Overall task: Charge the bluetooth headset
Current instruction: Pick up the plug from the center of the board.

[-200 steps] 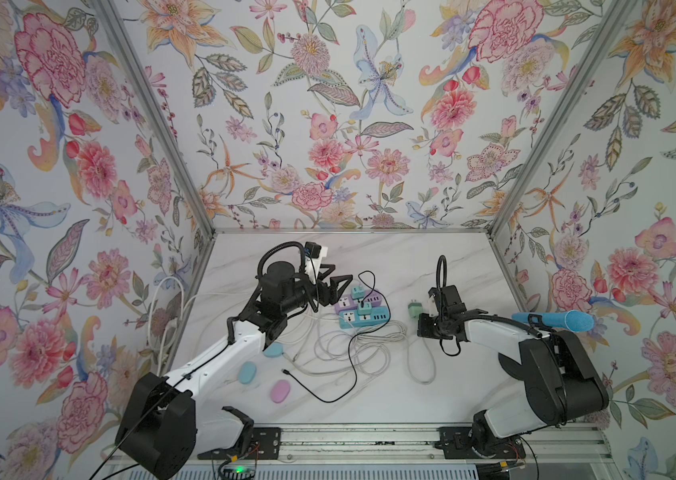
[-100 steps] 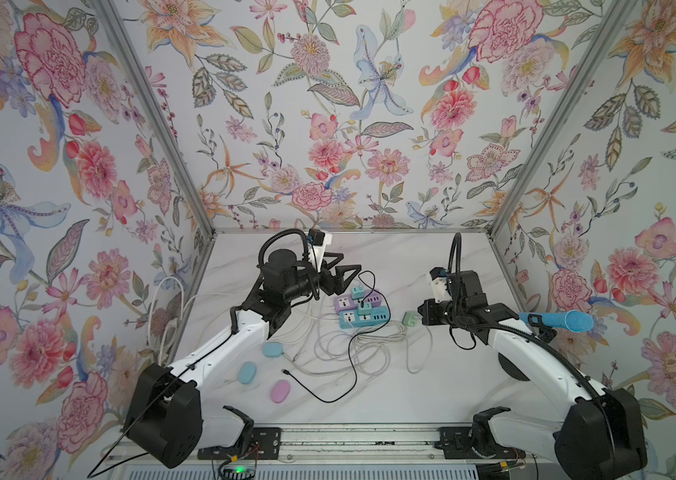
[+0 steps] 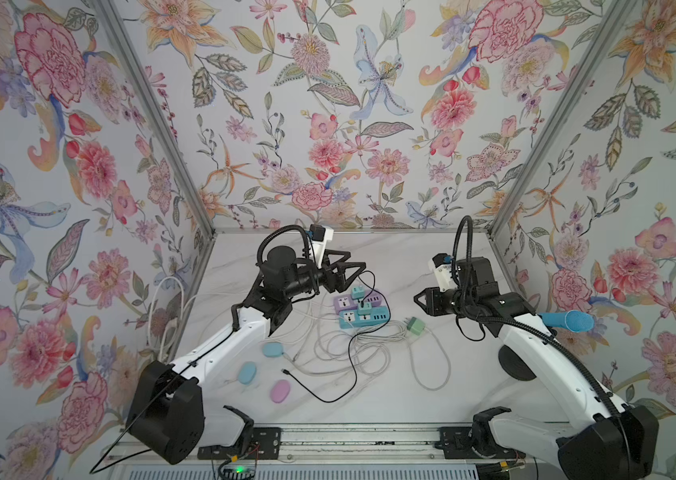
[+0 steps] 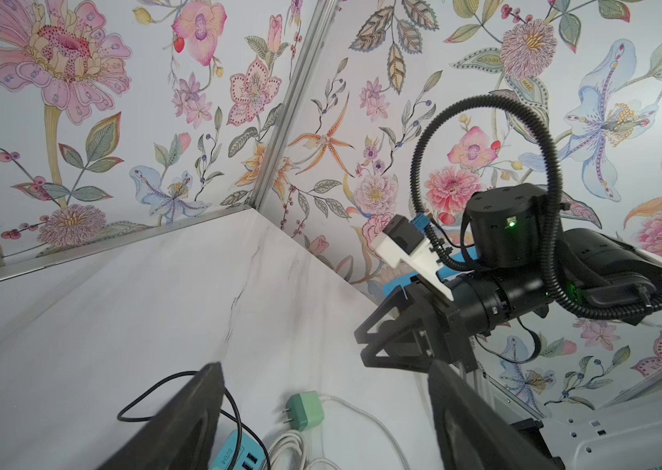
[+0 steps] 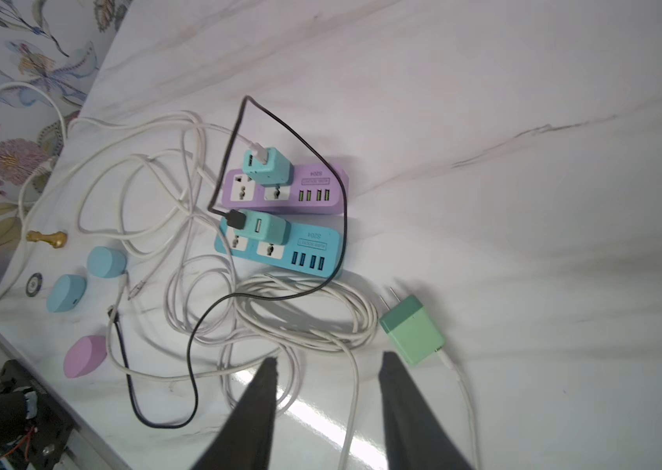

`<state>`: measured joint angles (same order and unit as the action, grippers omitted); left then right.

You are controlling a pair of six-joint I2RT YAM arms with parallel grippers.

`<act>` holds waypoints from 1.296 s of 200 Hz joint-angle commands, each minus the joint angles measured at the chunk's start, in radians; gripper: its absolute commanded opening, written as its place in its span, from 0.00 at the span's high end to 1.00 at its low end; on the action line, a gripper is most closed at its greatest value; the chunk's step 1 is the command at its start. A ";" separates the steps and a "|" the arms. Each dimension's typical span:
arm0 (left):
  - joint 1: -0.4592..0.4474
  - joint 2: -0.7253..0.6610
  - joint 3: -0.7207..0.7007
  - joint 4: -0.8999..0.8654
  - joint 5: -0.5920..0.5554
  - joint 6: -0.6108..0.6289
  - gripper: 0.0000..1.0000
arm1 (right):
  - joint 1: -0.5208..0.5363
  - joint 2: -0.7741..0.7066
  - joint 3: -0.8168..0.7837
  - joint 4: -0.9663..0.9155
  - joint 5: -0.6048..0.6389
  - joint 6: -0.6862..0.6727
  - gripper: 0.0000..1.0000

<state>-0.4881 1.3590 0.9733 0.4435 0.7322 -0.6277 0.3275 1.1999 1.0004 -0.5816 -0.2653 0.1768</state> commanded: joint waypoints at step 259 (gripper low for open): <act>0.020 0.039 0.002 0.037 0.057 -0.027 0.23 | 0.032 0.502 -0.020 0.096 0.207 -0.301 0.26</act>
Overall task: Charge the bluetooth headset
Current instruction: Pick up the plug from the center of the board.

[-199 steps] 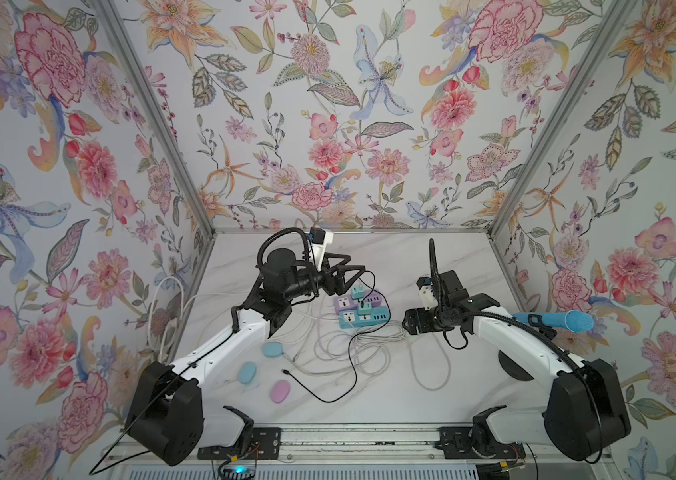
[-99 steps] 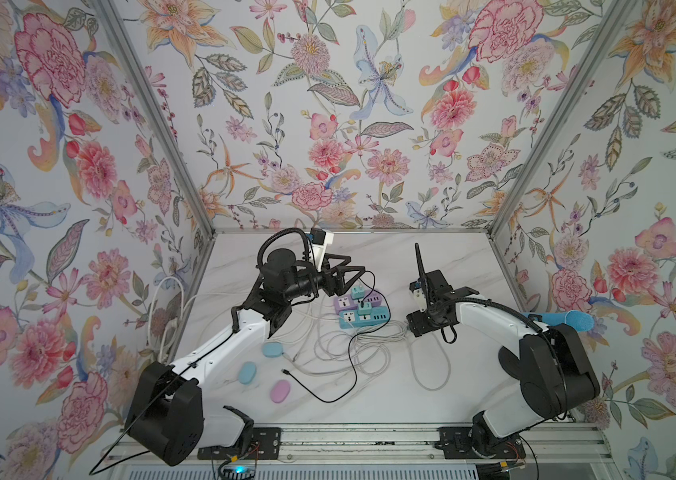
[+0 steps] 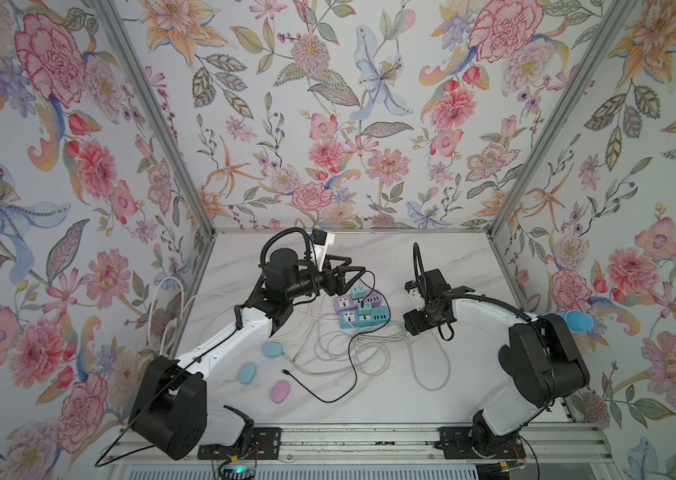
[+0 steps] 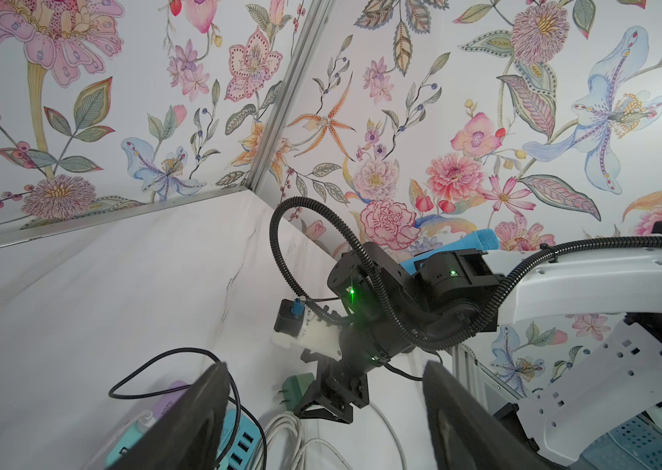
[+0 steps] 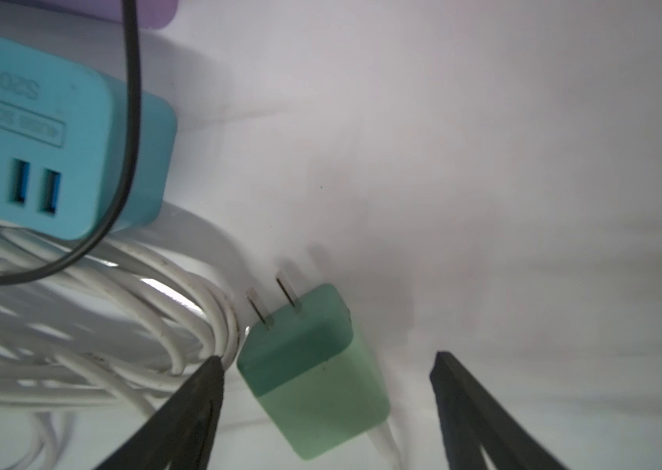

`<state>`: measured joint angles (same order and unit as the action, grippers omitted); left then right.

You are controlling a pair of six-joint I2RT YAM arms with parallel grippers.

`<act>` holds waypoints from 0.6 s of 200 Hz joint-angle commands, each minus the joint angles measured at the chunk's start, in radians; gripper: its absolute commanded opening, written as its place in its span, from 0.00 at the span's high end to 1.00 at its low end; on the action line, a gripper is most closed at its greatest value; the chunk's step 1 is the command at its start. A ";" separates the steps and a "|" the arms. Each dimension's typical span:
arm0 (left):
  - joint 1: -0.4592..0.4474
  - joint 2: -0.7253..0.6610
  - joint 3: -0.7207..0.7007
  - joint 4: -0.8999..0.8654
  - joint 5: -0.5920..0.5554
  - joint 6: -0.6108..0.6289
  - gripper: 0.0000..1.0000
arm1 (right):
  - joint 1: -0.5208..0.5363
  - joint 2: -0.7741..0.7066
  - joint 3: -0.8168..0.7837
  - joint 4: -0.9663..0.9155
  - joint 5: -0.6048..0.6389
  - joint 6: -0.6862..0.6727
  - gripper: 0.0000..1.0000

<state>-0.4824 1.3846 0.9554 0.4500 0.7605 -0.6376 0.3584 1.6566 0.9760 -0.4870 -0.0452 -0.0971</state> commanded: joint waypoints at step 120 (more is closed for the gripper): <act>0.018 -0.002 0.021 0.005 0.034 -0.037 0.22 | 0.061 -0.166 0.068 -0.063 -0.038 -0.018 0.99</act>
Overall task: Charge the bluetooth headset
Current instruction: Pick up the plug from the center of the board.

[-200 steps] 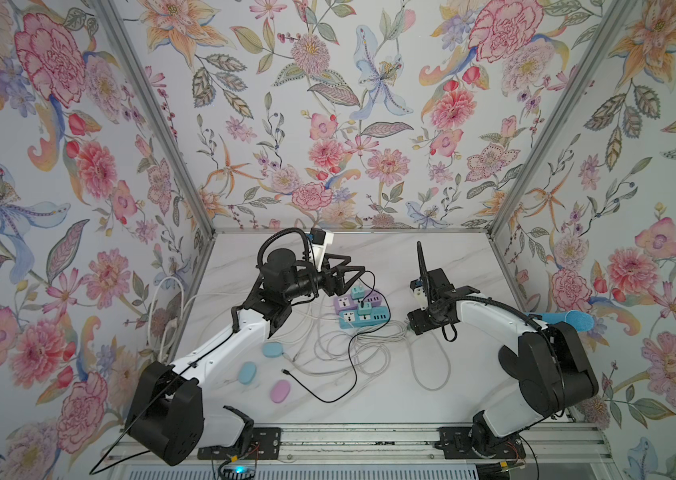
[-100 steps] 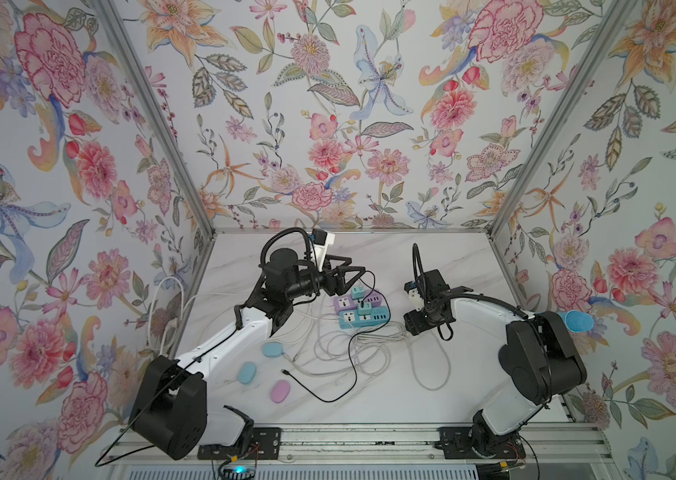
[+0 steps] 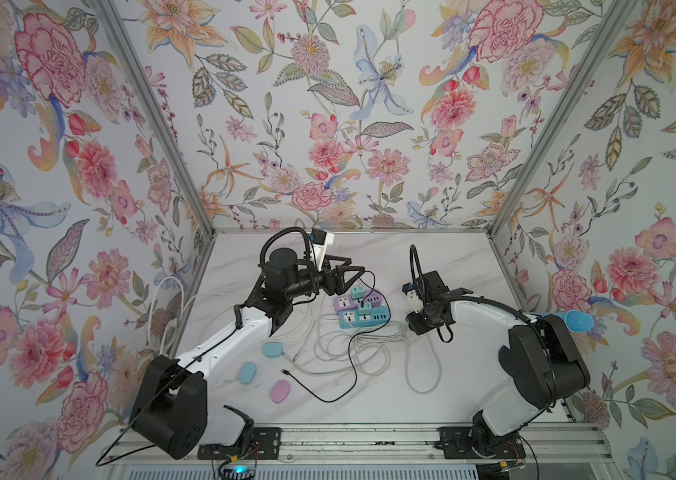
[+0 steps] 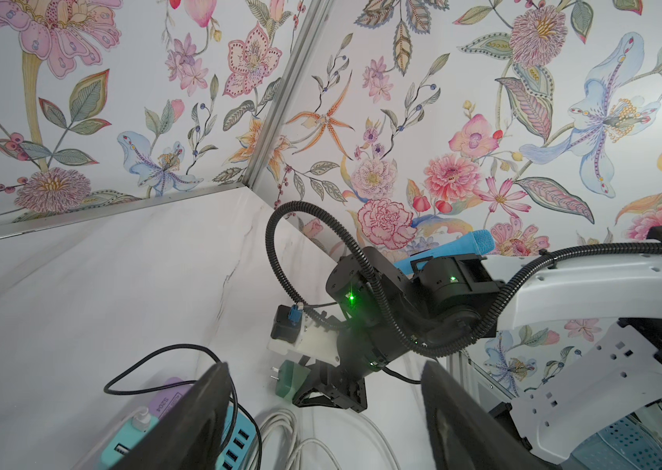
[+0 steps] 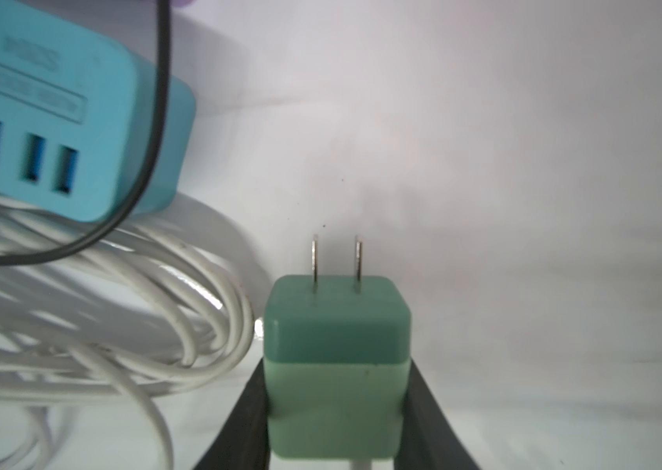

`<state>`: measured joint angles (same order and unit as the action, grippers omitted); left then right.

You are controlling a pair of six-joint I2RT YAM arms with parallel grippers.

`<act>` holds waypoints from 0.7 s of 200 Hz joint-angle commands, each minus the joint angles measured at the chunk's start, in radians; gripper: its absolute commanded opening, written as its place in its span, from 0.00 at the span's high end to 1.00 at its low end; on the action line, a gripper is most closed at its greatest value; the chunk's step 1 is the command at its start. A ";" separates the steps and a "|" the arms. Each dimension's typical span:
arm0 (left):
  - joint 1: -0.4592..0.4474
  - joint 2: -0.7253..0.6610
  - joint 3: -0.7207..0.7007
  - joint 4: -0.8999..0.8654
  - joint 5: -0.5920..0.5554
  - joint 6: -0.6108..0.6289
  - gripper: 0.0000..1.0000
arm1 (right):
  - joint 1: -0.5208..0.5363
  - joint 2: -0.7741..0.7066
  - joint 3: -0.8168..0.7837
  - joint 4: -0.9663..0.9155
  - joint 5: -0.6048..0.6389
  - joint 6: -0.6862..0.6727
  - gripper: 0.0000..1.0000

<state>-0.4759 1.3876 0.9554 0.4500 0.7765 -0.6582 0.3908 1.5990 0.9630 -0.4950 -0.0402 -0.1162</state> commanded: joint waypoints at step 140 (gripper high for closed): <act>-0.003 -0.083 0.058 -0.223 0.034 0.002 0.07 | 0.414 -0.126 0.586 -0.252 -0.050 -0.109 1.00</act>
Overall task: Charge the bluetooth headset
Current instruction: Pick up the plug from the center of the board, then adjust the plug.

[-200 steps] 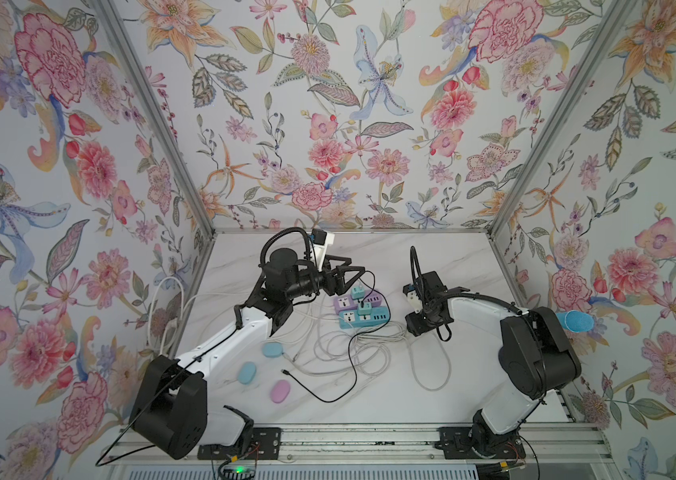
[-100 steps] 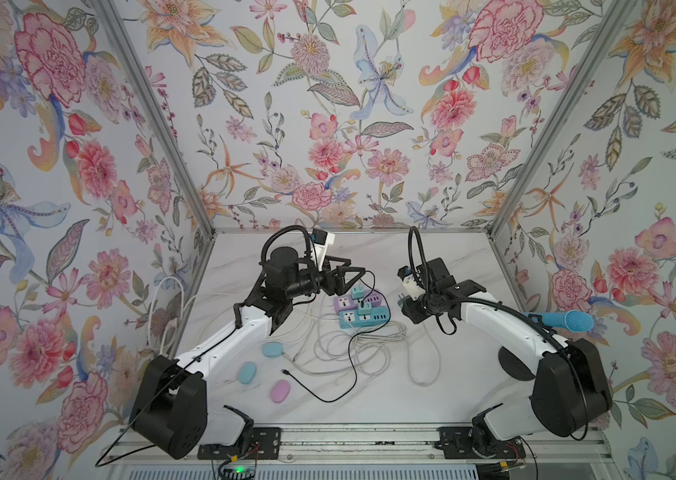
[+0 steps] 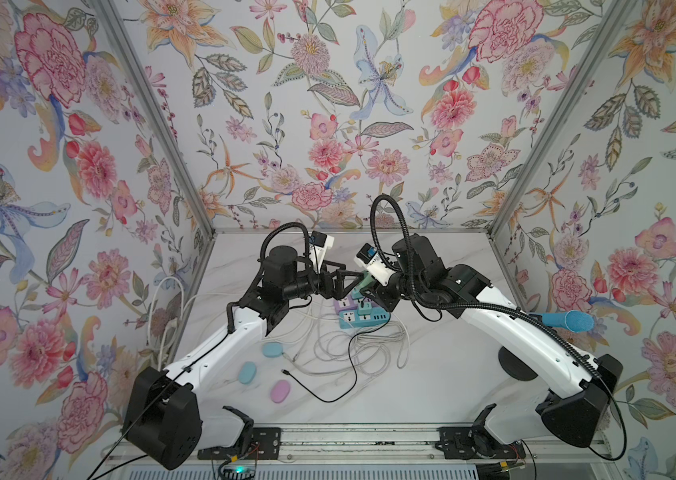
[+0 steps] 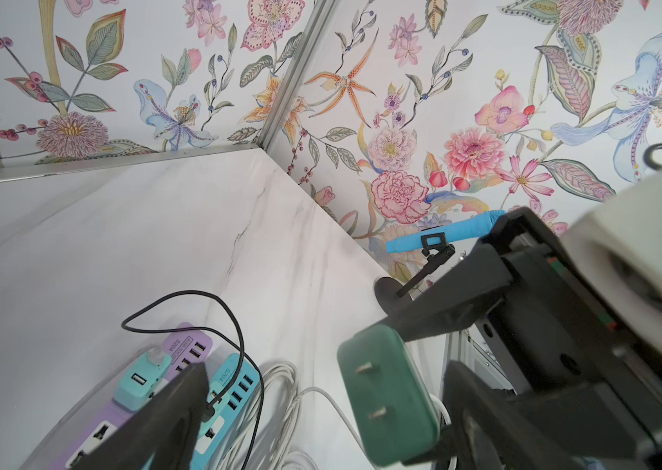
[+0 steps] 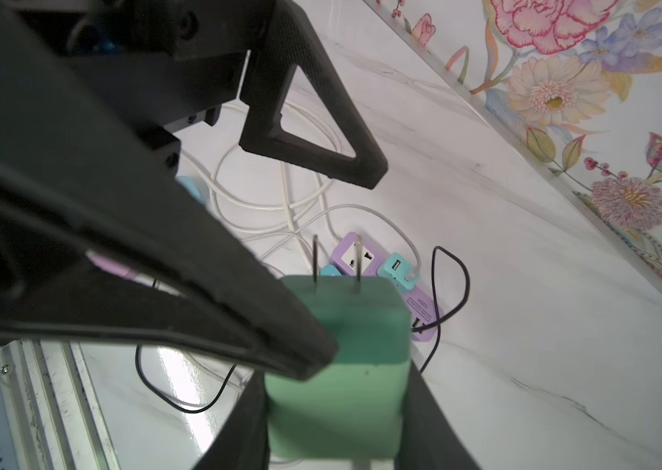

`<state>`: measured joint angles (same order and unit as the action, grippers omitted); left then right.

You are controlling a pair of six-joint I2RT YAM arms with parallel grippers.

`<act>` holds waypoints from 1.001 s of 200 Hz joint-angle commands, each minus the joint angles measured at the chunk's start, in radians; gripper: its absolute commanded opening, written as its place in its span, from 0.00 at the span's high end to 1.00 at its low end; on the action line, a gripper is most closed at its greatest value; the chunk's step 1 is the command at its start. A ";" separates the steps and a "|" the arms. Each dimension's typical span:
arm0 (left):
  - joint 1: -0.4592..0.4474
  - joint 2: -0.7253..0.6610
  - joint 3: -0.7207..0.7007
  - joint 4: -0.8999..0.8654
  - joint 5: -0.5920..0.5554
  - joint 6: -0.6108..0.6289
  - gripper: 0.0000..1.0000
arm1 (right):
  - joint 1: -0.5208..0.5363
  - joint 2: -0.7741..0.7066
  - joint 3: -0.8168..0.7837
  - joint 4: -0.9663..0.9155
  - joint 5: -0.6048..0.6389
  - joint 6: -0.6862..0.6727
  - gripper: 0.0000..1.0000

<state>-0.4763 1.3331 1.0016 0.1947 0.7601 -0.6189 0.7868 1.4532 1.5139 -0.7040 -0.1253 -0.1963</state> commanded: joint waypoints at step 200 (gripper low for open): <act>-0.007 0.009 -0.061 0.323 0.245 -0.267 0.90 | 0.115 -0.001 0.000 0.107 0.304 -0.054 1.00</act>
<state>-0.4728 1.3476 0.9558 0.3492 0.8982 -0.8364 0.9020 1.4685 1.5291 -0.6949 0.1661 -0.2485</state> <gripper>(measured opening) 0.229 0.362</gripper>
